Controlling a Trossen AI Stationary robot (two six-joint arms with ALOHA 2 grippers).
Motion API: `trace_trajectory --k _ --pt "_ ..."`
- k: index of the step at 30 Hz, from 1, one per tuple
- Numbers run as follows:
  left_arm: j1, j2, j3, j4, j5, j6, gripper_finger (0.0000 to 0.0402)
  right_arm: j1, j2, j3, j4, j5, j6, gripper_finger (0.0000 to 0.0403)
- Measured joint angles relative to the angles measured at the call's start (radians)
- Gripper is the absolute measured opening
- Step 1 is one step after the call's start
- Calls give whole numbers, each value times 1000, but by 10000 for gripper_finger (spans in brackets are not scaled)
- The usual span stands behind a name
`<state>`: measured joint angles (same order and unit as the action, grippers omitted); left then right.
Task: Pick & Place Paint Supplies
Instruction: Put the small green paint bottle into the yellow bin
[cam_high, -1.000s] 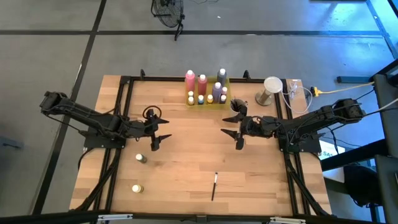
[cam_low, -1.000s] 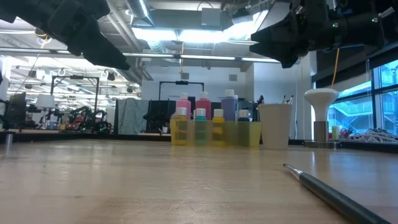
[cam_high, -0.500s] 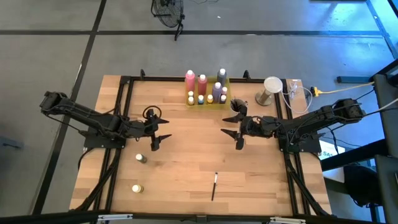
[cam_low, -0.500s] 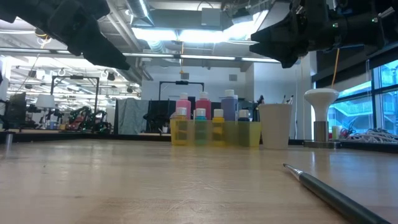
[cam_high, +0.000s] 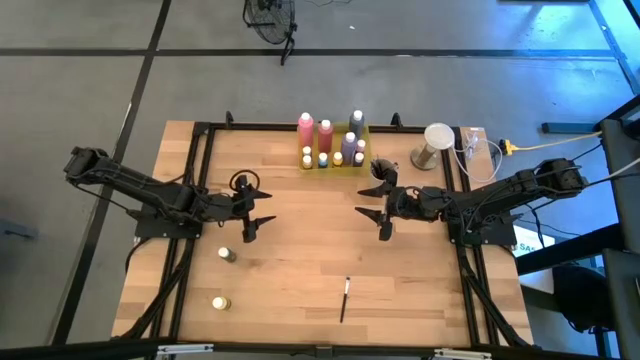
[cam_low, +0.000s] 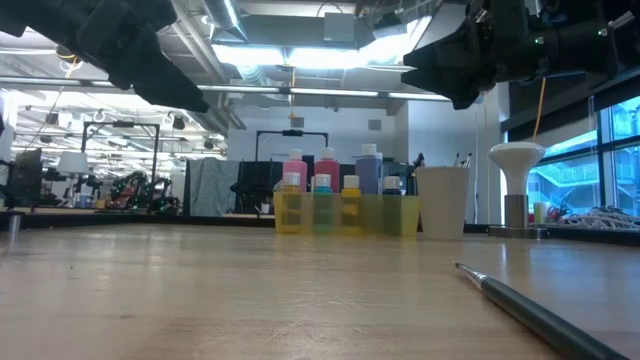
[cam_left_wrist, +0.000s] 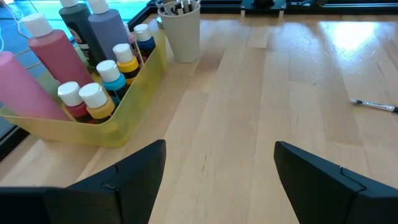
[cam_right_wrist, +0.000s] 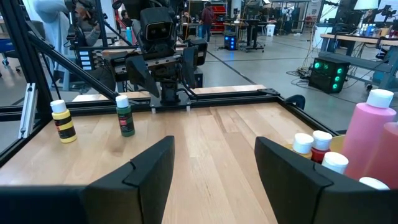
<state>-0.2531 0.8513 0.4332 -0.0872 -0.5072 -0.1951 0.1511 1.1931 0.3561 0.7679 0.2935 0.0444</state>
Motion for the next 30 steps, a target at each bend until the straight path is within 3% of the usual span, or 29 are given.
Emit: trace_trajectory --k 30 --pt "0 0 0 -2 12 -1 297 0 0 0 0 0 0 227"
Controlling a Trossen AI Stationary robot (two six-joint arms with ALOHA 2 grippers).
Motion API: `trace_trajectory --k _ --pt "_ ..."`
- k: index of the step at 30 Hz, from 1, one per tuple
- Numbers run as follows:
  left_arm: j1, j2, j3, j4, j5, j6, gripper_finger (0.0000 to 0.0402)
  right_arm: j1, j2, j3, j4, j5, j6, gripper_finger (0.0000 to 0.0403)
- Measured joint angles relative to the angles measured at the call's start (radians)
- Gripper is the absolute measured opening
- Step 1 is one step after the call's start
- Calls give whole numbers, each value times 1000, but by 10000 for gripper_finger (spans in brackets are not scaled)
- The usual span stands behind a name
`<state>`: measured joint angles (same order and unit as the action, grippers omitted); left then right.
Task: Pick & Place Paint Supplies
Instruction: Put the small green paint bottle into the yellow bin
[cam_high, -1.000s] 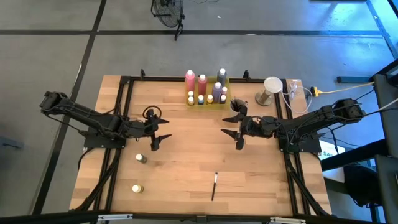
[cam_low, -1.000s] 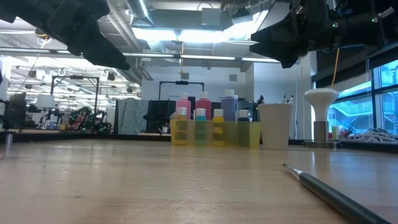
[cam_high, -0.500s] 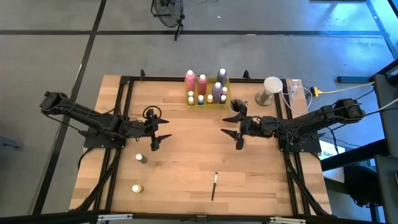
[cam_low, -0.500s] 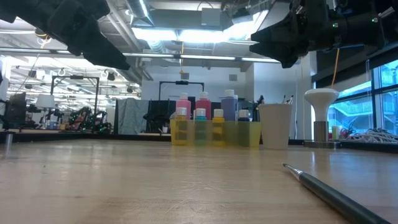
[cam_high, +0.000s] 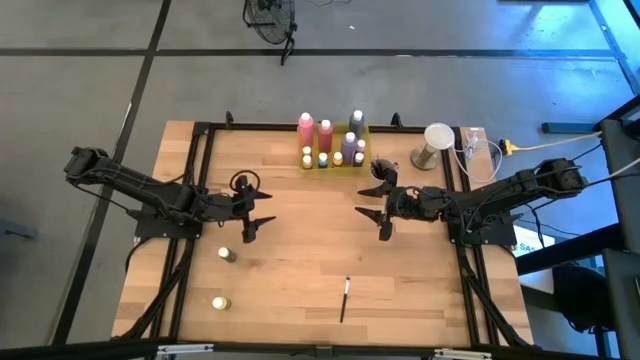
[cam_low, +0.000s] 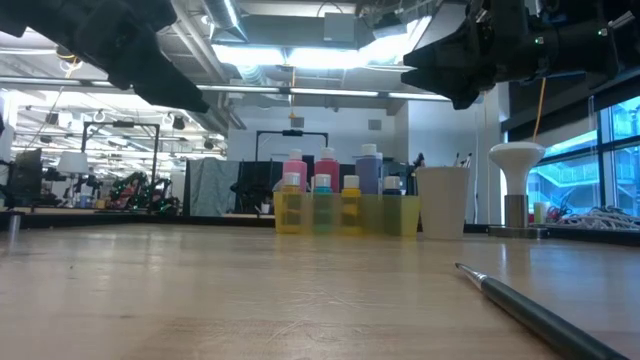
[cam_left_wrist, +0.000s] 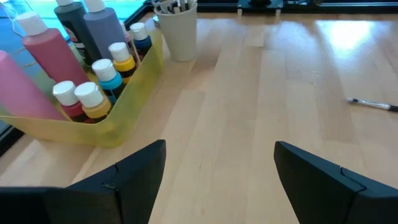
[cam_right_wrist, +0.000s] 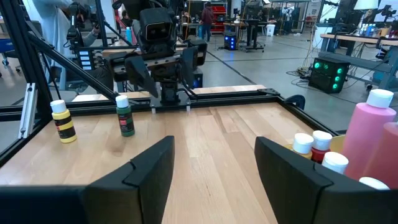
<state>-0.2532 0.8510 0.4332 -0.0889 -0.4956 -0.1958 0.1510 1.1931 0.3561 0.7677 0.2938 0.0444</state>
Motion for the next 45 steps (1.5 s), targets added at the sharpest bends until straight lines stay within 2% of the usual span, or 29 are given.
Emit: trace_trajectory --k 5,13,16,24,31,35,40,45 --pt "0 0 0 -42 93 -44 297 0 0 0 0 0 0 227" --pt "0 0 11 -89 98 -37 297 0 0 0 0 0 0 227" --pt "0 0 68 -188 151 -66 297 0 0 0 0 0 0 227" --pt "-35 0 195 -491 240 -272 297 0 0 0 -9 0 -1 227" --pt "-56 0 313 -801 352 -686 297 0 0 0 -21 1 -7 227" --pt "-56 0 346 -969 423 -871 297 0 0 0 -20 0 -7 227" --pt "-56 4 346 -1048 549 -1076 297 0 0 0 -20 0 -8 227" --pt "-63 29 346 -1038 641 -1189 297 0 0 0 -14 0 -8 227"
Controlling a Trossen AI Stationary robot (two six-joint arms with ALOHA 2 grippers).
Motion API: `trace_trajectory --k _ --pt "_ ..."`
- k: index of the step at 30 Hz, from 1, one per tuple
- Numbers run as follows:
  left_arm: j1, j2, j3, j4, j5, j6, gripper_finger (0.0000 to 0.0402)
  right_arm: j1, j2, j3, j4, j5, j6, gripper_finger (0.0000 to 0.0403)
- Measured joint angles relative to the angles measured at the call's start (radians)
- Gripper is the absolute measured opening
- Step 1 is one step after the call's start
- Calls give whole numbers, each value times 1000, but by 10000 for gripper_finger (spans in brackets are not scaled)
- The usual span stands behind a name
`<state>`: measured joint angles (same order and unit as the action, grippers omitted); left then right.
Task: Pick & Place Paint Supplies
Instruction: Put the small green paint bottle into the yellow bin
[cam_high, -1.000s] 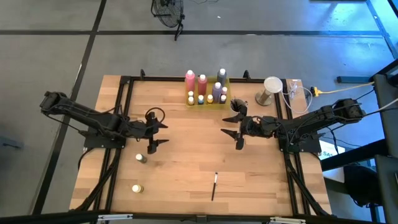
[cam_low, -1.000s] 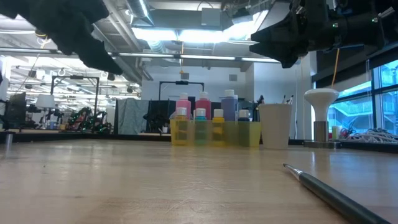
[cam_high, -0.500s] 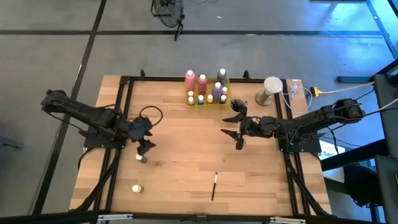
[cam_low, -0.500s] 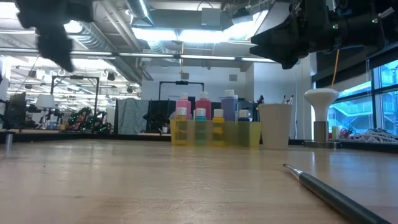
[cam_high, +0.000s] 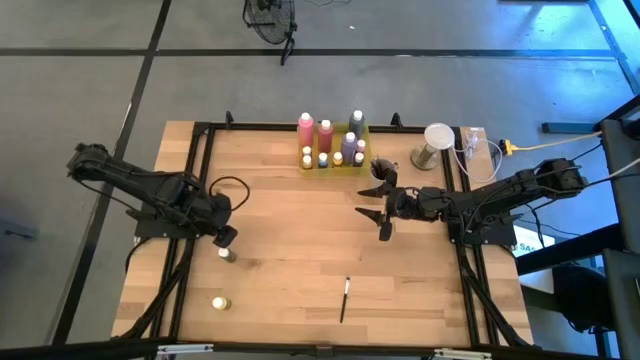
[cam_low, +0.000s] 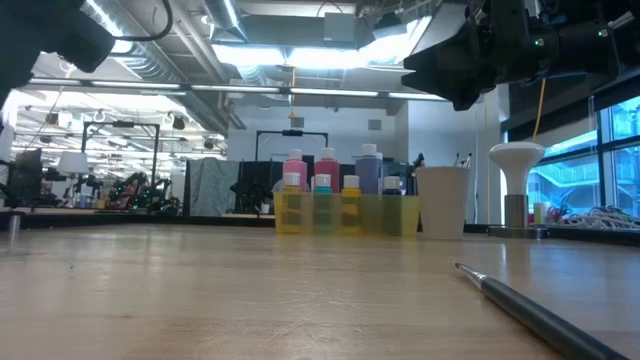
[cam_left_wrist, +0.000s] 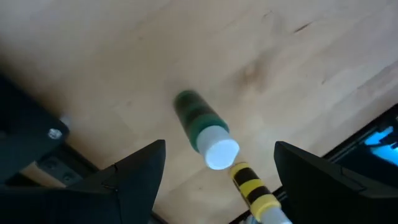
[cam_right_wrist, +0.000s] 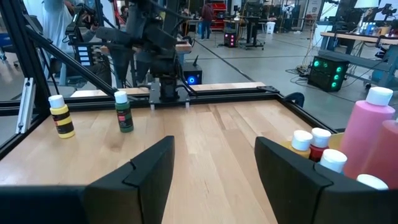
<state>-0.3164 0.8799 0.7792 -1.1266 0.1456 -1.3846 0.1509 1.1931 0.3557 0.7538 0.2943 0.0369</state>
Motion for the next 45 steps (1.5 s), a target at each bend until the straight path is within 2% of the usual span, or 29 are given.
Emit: trace_trajectory --k 4,17,32,39,45 --pt "-19 26 0 3 0 -55 297 0 0 0 5 0 0 227" --pt "-87 115 0 2 4 -69 297 0 0 0 6 0 0 227" --pt "-141 192 0 12 -38 -94 297 0 0 0 15 0 7 227" --pt "-166 223 0 58 -89 -72 297 0 0 0 13 0 7 227" --pt "-175 264 0 61 -72 -71 297 0 0 0 12 0 7 227"
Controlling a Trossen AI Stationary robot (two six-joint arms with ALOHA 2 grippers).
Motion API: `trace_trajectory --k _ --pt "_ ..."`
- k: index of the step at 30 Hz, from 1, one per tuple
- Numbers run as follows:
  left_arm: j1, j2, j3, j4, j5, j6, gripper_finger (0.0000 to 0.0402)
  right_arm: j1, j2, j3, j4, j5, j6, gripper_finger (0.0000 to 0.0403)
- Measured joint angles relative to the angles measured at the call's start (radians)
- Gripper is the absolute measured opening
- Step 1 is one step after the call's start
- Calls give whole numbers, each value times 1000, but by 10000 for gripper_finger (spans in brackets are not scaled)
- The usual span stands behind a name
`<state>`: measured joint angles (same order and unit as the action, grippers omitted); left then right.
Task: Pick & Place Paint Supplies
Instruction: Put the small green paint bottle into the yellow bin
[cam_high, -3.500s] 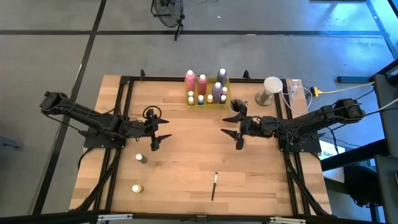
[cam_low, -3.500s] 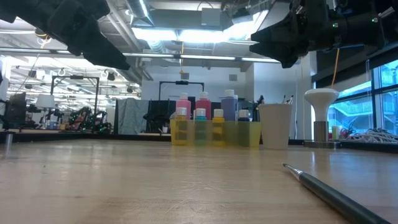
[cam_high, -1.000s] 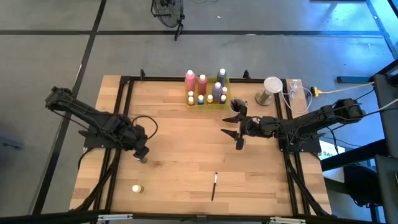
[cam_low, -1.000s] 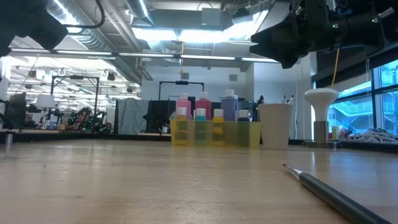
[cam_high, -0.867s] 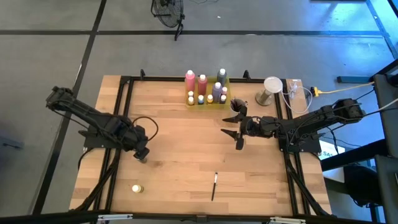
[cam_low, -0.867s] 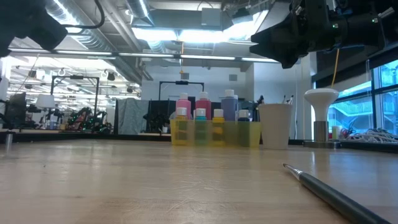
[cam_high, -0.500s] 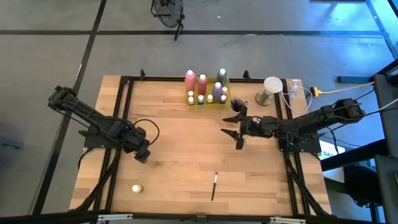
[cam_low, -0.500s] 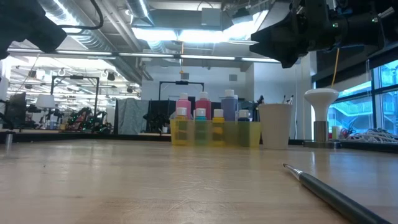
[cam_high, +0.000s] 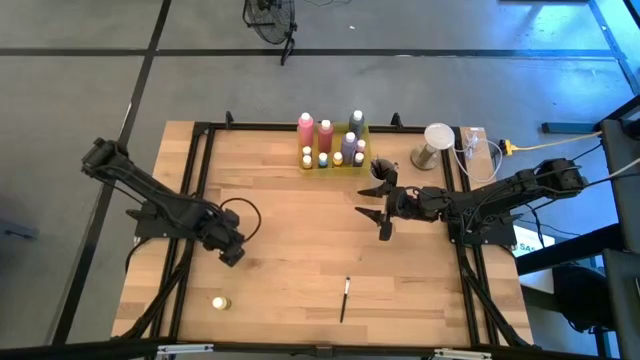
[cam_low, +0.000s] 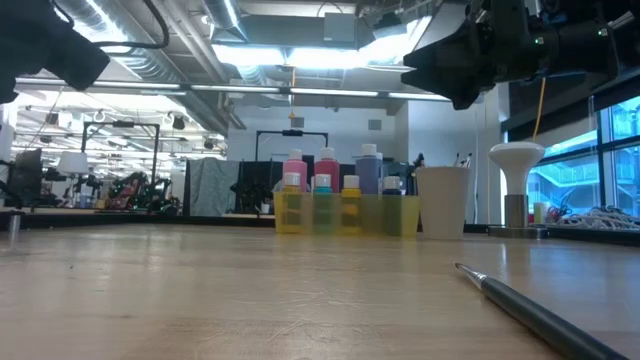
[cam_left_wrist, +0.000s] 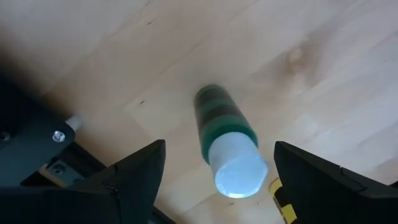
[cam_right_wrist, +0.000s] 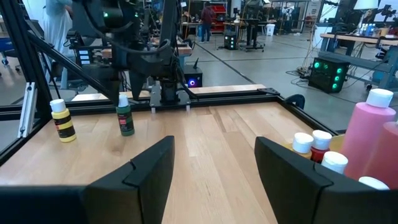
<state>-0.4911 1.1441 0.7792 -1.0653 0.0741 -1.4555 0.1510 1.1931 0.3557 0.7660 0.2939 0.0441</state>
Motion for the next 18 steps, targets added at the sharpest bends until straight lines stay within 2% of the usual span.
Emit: trace_trajectory --k 9,18 --pt "0 58 0 -1 8 20 297 0 0 0 -3 0 0 227" --pt "0 65 0 -1 8 38 297 0 0 0 -6 0 0 227"
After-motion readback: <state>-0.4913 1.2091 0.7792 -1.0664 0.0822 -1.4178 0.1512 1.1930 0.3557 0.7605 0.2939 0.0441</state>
